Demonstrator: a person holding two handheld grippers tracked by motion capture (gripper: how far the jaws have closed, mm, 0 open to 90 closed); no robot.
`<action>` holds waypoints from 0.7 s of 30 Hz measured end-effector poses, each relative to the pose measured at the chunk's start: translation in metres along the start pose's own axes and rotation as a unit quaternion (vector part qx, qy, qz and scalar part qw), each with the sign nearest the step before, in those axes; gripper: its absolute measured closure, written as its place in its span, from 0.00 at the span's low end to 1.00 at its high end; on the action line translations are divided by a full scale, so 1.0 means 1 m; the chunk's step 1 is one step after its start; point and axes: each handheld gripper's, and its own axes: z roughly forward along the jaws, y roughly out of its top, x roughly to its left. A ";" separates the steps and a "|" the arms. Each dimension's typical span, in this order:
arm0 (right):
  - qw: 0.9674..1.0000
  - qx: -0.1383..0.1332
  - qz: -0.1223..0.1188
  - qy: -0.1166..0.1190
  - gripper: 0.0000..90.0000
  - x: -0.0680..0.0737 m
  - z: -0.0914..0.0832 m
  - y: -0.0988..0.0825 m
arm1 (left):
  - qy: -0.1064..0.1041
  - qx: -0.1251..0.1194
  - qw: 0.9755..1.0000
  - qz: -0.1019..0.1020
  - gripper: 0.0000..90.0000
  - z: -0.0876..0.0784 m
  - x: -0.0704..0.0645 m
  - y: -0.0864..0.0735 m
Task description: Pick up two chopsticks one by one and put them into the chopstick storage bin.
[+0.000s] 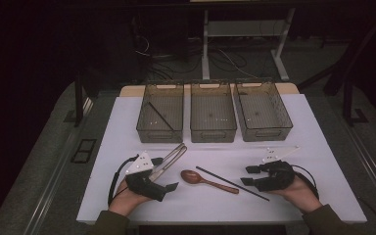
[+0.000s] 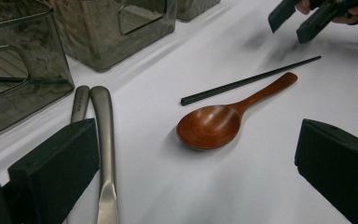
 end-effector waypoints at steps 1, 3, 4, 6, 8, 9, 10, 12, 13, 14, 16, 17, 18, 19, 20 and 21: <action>1.000 0.005 0.000 0.005 0.59 0.000 0.001 -0.002 | 0.000 0.000 1.000 0.001 0.00 0.000 0.000 0.000; 1.000 0.020 -0.007 0.002 0.62 0.001 0.003 -0.005 | -0.001 0.000 1.000 0.001 0.00 0.000 0.000 0.000; 1.000 0.024 -0.011 0.002 0.63 0.001 0.004 -0.006 | -0.001 0.000 1.000 0.001 0.00 0.000 0.000 0.000; 1.000 0.028 -0.012 0.000 0.67 0.001 0.005 -0.007 | 0.000 0.000 1.000 0.001 0.00 0.000 0.000 0.000; 0.999 0.032 -0.012 0.007 0.69 0.002 0.007 -0.007 | 0.001 0.002 1.000 0.002 0.00 -0.001 0.001 0.000; 0.999 0.036 -0.015 0.006 0.70 0.003 0.008 -0.007 | 0.000 -0.001 1.000 0.001 0.00 -0.001 0.001 -0.001; 0.999 0.040 -0.019 0.006 0.72 0.004 0.009 -0.007 | 0.000 0.000 1.000 0.001 0.00 -0.001 0.001 0.000; 0.999 0.047 -0.027 0.004 0.75 0.006 0.011 -0.008 | 0.000 0.000 1.000 0.002 0.00 -0.001 0.001 0.000; 0.998 0.050 -0.031 0.003 0.77 0.006 0.012 -0.008 | 0.000 0.001 1.000 0.001 0.00 -0.001 0.001 -0.001; 0.998 0.053 -0.031 0.004 0.78 0.007 0.013 -0.008 | 0.000 0.001 1.000 0.000 0.00 -0.001 0.001 -0.001; 0.998 0.058 -0.036 0.003 0.80 0.008 0.016 -0.010 | 0.000 0.002 1.000 0.000 0.00 -0.001 0.001 -0.001; 0.998 0.059 -0.037 0.002 0.81 0.008 0.018 -0.010 | -0.001 0.003 1.000 0.000 0.00 -0.001 0.001 -0.001; 0.997 0.059 -0.040 0.001 0.82 0.009 0.019 -0.011 | 0.000 0.004 1.000 -0.001 0.00 0.000 0.001 -0.001; 0.998 0.056 -0.041 0.001 0.83 0.010 0.020 -0.011 | 0.000 0.004 1.000 0.000 0.00 0.000 0.000 -0.001; 0.998 0.055 -0.044 0.001 0.84 0.010 0.022 -0.011 | 0.000 0.004 1.000 0.000 0.00 0.000 0.000 -0.001; 0.998 0.057 -0.042 0.000 0.84 0.010 0.023 -0.011 | 0.000 0.004 1.000 0.000 0.00 0.000 0.000 -0.001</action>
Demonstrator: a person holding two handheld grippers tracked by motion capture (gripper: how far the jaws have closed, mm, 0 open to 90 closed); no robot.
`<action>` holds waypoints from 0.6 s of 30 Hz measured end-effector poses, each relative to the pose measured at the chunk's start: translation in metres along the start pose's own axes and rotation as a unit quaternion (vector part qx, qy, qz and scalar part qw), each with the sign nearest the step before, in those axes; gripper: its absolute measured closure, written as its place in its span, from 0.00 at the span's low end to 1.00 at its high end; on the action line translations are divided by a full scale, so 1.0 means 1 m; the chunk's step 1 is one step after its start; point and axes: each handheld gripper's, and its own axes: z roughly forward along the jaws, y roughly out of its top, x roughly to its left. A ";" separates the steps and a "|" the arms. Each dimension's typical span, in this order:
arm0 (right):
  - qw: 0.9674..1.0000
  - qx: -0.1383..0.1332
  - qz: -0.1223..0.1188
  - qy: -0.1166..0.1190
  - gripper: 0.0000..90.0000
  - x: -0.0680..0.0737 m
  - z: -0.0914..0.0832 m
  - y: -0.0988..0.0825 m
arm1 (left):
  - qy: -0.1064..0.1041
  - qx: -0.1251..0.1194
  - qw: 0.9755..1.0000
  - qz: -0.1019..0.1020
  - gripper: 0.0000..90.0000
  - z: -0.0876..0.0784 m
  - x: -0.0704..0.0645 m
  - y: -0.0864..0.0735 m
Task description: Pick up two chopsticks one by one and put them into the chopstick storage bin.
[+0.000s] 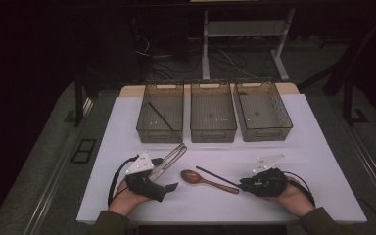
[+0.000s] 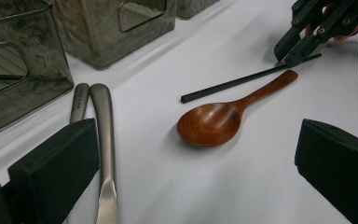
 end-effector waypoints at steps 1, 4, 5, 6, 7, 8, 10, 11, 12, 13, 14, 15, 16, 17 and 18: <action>1.000 0.001 -0.003 0.001 0.85 0.000 0.002 0.000 | 0.000 0.000 1.000 0.000 0.00 0.000 0.000 0.000; 1.000 0.000 -0.007 -0.004 0.88 0.000 0.003 -0.001 | 0.000 0.000 1.000 0.000 0.00 0.000 0.000 0.000; 1.000 0.000 -0.011 -0.006 0.88 0.001 0.004 -0.001 | 0.000 0.000 1.000 0.000 0.00 0.000 0.000 0.000; 1.000 0.000 -0.014 -0.008 0.89 0.001 0.004 -0.001 | 0.000 0.001 1.000 0.000 0.00 0.000 0.000 0.000; 1.000 0.001 -0.017 -0.011 0.89 0.003 0.004 -0.001 | 0.000 0.001 1.000 0.000 0.00 0.000 0.000 0.000; 1.000 0.003 -0.022 -0.014 0.89 0.004 0.004 0.000 | 0.000 0.001 1.000 0.000 0.00 0.000 0.000 0.000; 0.999 0.006 -0.027 -0.019 0.91 0.006 0.004 0.000 | 0.000 0.001 1.000 0.000 0.00 0.000 0.000 0.000; 0.999 0.007 -0.028 -0.018 0.92 0.006 0.004 0.000 | 0.000 0.001 1.000 0.000 0.00 0.000 0.000 0.000; 0.999 0.007 -0.030 -0.018 0.94 0.006 0.004 0.000 | -0.001 0.001 1.000 0.000 0.00 0.000 0.000 0.000; 0.999 0.007 -0.030 -0.019 0.94 0.006 0.005 0.000 | -0.001 0.001 1.000 0.000 0.00 0.001 0.000 0.000; 0.999 0.007 -0.032 -0.020 0.94 0.006 0.005 0.000 | -0.002 0.003 1.000 0.001 0.00 0.001 0.000 0.000; 0.999 0.007 -0.031 -0.019 0.94 0.006 0.004 0.000 | -0.003 0.003 1.000 0.001 0.00 0.001 0.000 0.000; 0.999 0.007 -0.030 -0.020 0.95 0.006 0.004 0.000 | -0.003 0.004 1.000 0.002 0.00 0.001 -0.001 0.000; 0.999 0.006 -0.027 -0.019 0.95 0.006 0.004 0.000 | -0.003 0.003 1.000 0.001 0.00 0.001 -0.001 0.000; 1.000 0.005 -0.023 -0.017 0.95 0.005 0.004 0.000 | -0.004 0.003 1.000 0.001 0.00 0.001 -0.001 0.000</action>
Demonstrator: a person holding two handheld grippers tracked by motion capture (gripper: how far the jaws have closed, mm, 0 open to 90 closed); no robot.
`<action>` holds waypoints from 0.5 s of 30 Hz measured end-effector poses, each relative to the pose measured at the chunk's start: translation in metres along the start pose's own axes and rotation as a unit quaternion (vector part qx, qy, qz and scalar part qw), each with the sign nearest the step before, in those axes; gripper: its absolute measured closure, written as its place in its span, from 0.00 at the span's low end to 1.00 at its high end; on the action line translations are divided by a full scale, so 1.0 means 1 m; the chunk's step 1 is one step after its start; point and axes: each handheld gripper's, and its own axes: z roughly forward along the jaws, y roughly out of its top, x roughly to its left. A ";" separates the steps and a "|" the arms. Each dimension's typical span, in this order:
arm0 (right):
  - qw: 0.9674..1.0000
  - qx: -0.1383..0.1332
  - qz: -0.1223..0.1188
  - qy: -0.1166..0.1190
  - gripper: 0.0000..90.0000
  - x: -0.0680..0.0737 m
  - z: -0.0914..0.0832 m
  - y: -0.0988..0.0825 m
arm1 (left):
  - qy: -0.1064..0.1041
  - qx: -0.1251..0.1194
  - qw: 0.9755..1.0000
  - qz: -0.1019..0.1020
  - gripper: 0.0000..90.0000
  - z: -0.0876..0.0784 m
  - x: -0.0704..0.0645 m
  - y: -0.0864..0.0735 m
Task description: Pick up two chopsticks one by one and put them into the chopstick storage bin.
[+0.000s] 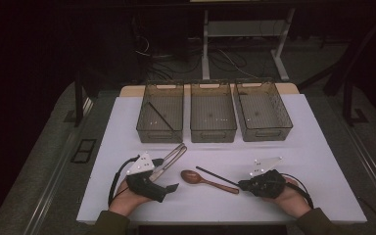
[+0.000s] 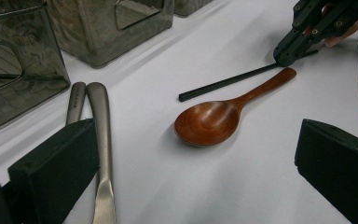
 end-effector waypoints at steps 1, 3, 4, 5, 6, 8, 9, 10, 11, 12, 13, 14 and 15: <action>1.000 -0.001 0.002 0.002 0.95 -0.001 0.000 0.000 | 0.000 0.001 1.000 0.000 0.00 0.000 0.000 0.000; 1.000 -0.003 0.011 0.009 0.95 -0.003 -0.001 -0.001 | 0.000 0.002 1.000 0.001 0.00 -0.001 0.001 0.000; 1.000 -0.004 0.013 0.011 0.95 -0.004 -0.001 -0.001 | -0.001 0.002 1.000 0.001 0.00 -0.001 0.001 0.000; 1.000 -0.005 0.016 0.012 0.95 -0.005 -0.001 -0.001 | 0.000 0.001 1.000 0.000 0.00 -0.001 0.001 0.000; 1.000 -0.008 0.019 0.015 0.95 -0.005 -0.002 0.000 | 0.000 0.001 1.000 -0.001 0.00 -0.001 0.001 0.000; 0.999 -0.016 0.028 0.018 0.95 -0.007 -0.005 0.000 | 0.000 0.001 1.000 -0.001 0.00 -0.001 0.001 0.000; 0.999 -0.021 0.028 0.021 0.95 -0.008 -0.006 0.000 | 0.000 0.001 1.000 0.000 0.00 -0.001 0.001 0.000; 0.999 -0.026 0.031 0.023 0.95 -0.009 -0.008 0.000 | 0.000 0.002 1.000 0.000 0.00 -0.001 0.001 0.000; 0.999 -0.028 0.033 0.023 0.95 -0.010 -0.009 0.000 | 0.000 0.002 1.000 0.000 0.00 -0.001 0.001 0.000; 0.999 -0.031 0.036 0.025 0.95 -0.010 -0.010 0.000 | 0.000 0.002 1.000 0.000 0.00 -0.001 0.001 0.000; 0.998 -0.033 0.036 0.026 0.95 -0.011 -0.011 0.000 | 0.000 0.003 1.000 0.000 0.00 -0.001 0.001 0.000; 0.998 -0.036 0.038 0.026 0.95 -0.011 -0.012 0.000 | 0.000 0.003 1.000 0.001 0.00 -0.001 0.001 0.000; 0.998 -0.038 0.039 0.026 0.95 -0.011 -0.012 0.000 | 0.000 0.003 1.000 0.000 0.00 -0.001 0.001 0.000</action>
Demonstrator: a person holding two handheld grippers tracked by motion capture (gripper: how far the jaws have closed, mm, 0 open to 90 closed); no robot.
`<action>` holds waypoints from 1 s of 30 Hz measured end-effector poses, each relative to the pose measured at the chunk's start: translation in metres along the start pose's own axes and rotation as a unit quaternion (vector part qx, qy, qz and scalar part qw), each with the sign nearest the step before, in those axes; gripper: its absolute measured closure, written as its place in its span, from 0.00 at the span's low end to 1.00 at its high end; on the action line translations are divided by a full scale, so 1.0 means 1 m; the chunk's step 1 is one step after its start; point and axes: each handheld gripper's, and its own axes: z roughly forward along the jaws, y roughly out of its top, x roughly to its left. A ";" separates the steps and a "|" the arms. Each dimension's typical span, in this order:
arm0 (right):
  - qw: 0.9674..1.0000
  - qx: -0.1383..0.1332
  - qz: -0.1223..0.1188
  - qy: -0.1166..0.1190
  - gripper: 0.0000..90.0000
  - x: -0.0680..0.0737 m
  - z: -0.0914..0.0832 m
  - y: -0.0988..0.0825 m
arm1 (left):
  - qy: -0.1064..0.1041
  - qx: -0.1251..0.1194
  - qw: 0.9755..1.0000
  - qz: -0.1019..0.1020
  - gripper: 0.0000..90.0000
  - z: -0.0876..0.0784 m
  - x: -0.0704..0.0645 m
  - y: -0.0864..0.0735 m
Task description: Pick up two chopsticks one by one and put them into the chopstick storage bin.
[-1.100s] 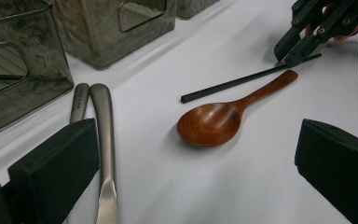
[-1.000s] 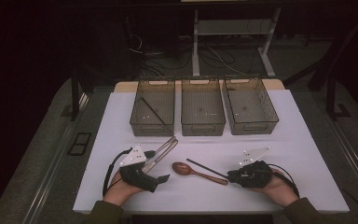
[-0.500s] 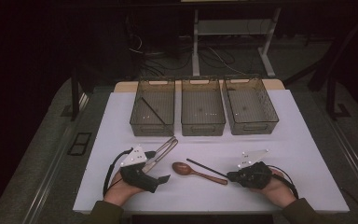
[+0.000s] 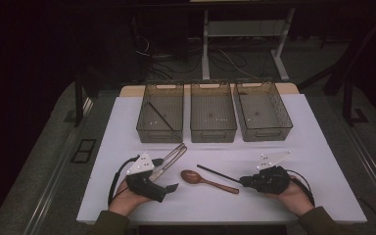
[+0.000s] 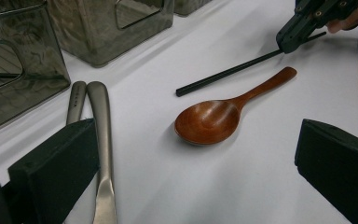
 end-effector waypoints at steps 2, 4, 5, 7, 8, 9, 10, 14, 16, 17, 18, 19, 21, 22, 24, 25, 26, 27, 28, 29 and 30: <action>1.000 -0.008 0.004 0.003 0.95 -0.001 -0.002 0.001 | 0.000 0.000 1.000 0.000 0.00 0.000 0.000 0.000; 1.000 -0.014 0.006 0.004 0.95 -0.002 -0.004 0.001 | 0.001 0.000 1.000 -0.001 0.00 0.000 0.000 0.000; 1.000 -0.018 0.008 0.003 0.95 -0.002 -0.005 0.001 | 0.001 0.000 1.000 -0.001 0.00 0.001 0.000 0.000; 1.000 -0.024 0.009 0.005 0.95 -0.002 -0.007 0.002 | 0.001 0.000 1.000 -0.001 0.00 0.001 0.000 0.000; 1.000 -0.027 0.010 0.004 0.95 -0.003 -0.007 0.002 | 0.001 0.000 1.000 0.000 0.00 0.000 0.000 0.000; 0.999 -0.030 0.011 0.004 0.95 -0.003 -0.008 0.003 | 0.001 0.000 1.000 0.000 0.00 0.000 0.000 0.000; 0.999 -0.033 0.012 0.006 0.95 -0.003 -0.009 0.003 | 0.001 0.000 1.000 0.000 0.00 0.000 0.000 0.000; 0.999 -0.050 0.014 0.004 0.95 -0.003 -0.014 0.005 | 0.001 0.000 1.000 0.000 0.00 0.001 0.000 0.000; 0.998 -0.056 0.013 0.002 0.95 -0.004 -0.016 0.006 | 0.001 0.000 1.000 -0.001 0.00 0.001 0.000 0.000; 0.998 -0.059 0.016 0.003 0.95 -0.004 -0.018 0.007 | 0.001 0.000 1.000 0.000 0.00 0.000 0.000 0.000; 0.998 -0.063 0.019 0.003 0.95 -0.005 -0.019 0.007 | 0.001 0.000 1.000 0.000 0.00 0.000 0.000 0.000; 0.998 -0.066 0.019 0.003 0.95 -0.005 -0.020 0.008 | 0.001 0.000 1.000 0.000 0.00 0.000 0.000 0.000; 0.997 -0.075 0.019 0.002 0.95 -0.006 -0.023 0.009 | 0.002 0.000 1.000 0.001 0.00 0.000 0.000 0.000; 0.997 -0.079 0.018 0.000 0.95 -0.006 -0.025 0.010 | 0.002 0.000 1.000 0.001 0.00 0.000 0.000 0.000; 0.996 -0.086 0.018 -0.001 0.95 -0.007 -0.029 0.011 | 0.002 -0.002 1.000 0.001 0.00 0.001 -0.001 0.000; 0.996 -0.090 0.021 -0.001 0.95 -0.007 -0.030 0.012 | 0.002 -0.003 1.000 0.001 0.00 0.001 -0.001 0.000; 0.995 -0.093 0.022 -0.001 0.95 -0.007 -0.031 0.013 | 0.002 -0.002 1.000 0.001 0.00 0.001 -0.001 0.000; 0.995 -0.095 0.021 -0.001 0.95 -0.007 -0.032 0.013 | 0.002 -0.002 1.000 0.001 0.00 0.001 -0.001 0.000; 0.995 -0.098 0.021 0.000 0.95 -0.008 -0.033 0.014 | 0.002 -0.001 1.000 0.001 0.00 0.001 0.000 0.000; 0.995 -0.101 0.020 0.000 0.95 -0.007 -0.034 0.016 | 0.002 -0.001 1.000 0.000 0.00 0.001 0.000 0.000; 0.994 -0.103 0.018 0.000 0.95 -0.008 -0.035 0.017 | 0.003 -0.001 1.000 0.001 0.00 0.001 0.000 0.001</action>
